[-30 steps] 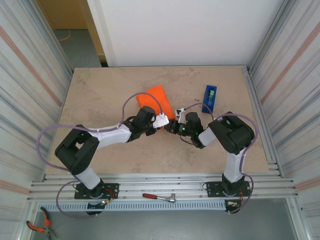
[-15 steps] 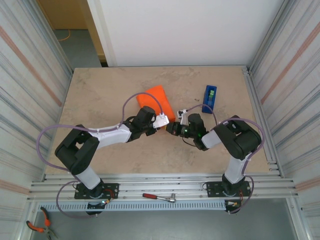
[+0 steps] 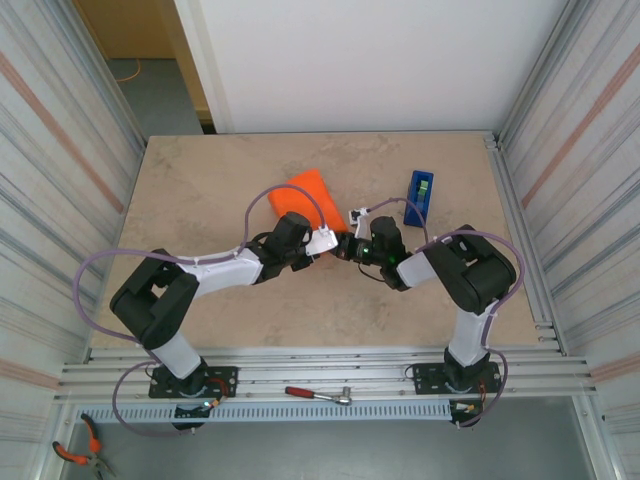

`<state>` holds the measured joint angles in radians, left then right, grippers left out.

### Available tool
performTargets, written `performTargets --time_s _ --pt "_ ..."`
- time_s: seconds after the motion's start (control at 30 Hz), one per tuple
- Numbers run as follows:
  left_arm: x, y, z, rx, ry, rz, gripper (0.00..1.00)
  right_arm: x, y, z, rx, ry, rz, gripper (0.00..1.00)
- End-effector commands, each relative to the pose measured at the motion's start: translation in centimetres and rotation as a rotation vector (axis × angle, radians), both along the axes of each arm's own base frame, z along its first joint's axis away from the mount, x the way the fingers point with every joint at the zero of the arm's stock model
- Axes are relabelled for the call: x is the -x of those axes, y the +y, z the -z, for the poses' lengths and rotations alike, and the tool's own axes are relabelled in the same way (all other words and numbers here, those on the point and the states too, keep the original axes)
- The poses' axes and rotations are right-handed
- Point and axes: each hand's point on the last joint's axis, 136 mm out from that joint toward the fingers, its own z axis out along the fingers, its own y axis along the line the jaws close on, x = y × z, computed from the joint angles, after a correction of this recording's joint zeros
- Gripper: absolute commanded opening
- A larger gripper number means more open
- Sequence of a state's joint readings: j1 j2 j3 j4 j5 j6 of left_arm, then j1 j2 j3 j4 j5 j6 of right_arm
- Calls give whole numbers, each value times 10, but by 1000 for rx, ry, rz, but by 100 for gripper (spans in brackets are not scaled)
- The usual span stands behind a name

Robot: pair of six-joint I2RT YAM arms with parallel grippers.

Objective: Wrap the gift box in paper
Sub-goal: Wrap the gift box with the wrapping paper.

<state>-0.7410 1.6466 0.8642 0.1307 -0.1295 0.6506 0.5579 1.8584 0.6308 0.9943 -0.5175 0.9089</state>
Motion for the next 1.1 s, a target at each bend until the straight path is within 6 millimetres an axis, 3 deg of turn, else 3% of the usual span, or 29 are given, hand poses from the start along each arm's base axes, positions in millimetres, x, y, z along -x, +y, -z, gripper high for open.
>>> performTargets --time_s 0.0,0.13,0.27,0.47,0.6,0.7,1.07 --pt "11 -3 15 -21 61 32 39 3 -11 -2 -13 -3 20 0" --pt "9 -9 -1 42 55 23 40 11 -35 0 10 8 61 0" --pt "7 -19 -33 122 32 29 43 19 -55 5 37 32 92 0" --pt "3 -25 -89 279 10 15 49 28 -60 -1 92 41 93 0" --pt "-7 -28 -107 363 35 -20 51 30 -60 -8 153 33 101 0" --pt "-13 -36 -102 369 62 -18 51 30 -61 -7 199 50 109 0" --pt "-39 -41 -43 313 130 -106 50 41 -54 5 232 127 74 0"
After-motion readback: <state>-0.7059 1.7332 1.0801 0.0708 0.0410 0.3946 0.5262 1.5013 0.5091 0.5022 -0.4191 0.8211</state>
